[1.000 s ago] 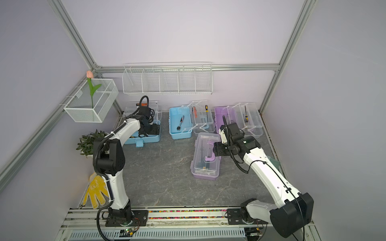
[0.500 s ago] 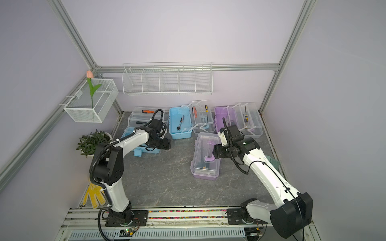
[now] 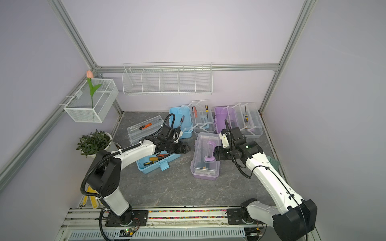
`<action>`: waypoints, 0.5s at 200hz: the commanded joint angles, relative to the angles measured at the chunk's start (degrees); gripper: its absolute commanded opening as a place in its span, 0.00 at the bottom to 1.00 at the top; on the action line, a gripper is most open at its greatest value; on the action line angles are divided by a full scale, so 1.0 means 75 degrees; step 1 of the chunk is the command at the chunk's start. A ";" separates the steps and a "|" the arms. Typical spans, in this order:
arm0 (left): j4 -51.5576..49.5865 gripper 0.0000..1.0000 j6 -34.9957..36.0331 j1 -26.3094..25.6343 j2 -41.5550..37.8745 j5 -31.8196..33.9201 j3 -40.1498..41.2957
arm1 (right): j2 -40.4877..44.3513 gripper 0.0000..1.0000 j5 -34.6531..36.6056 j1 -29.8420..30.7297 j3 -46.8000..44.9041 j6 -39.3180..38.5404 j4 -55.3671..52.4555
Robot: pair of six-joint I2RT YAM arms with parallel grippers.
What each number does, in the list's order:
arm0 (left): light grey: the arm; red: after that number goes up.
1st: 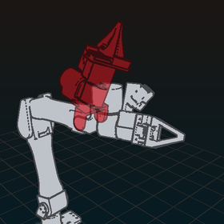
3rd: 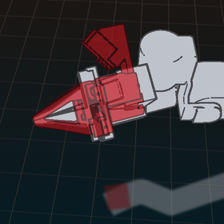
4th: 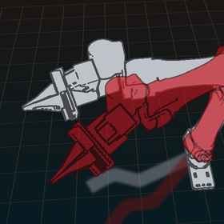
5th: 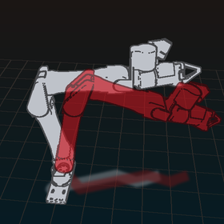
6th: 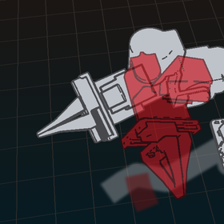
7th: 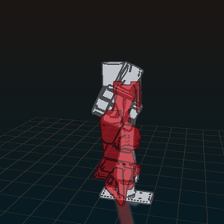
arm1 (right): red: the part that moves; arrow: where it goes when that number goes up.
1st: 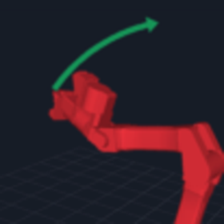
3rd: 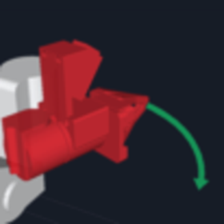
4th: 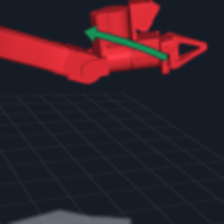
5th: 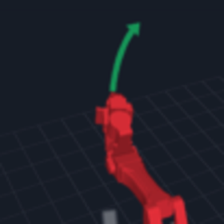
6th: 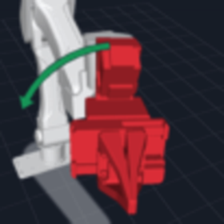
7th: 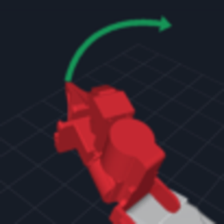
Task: Close toolboxes
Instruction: Move the toolbox to the center of the board.
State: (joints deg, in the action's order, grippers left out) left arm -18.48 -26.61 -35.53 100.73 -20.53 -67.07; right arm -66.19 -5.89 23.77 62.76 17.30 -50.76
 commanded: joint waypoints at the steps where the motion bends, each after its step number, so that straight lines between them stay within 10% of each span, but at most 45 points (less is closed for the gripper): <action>1: 0.1244 0.93 -0.0740 -0.0021 0.0266 -0.0142 -0.0372 | 0.0314 0.66 -0.0114 0.0006 -0.0226 0.0113 -0.0044; 100: 0.1365 1.00 -0.1140 -0.0009 0.0617 0.0650 -0.1573 | -0.0171 0.59 0.0475 0.2355 0.0137 0.0893 0.0987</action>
State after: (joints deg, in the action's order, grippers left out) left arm -9.10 -34.94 -35.53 109.01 -16.64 -78.11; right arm -66.11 -2.15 39.11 62.98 20.36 -50.19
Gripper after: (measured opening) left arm 0.996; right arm 0.596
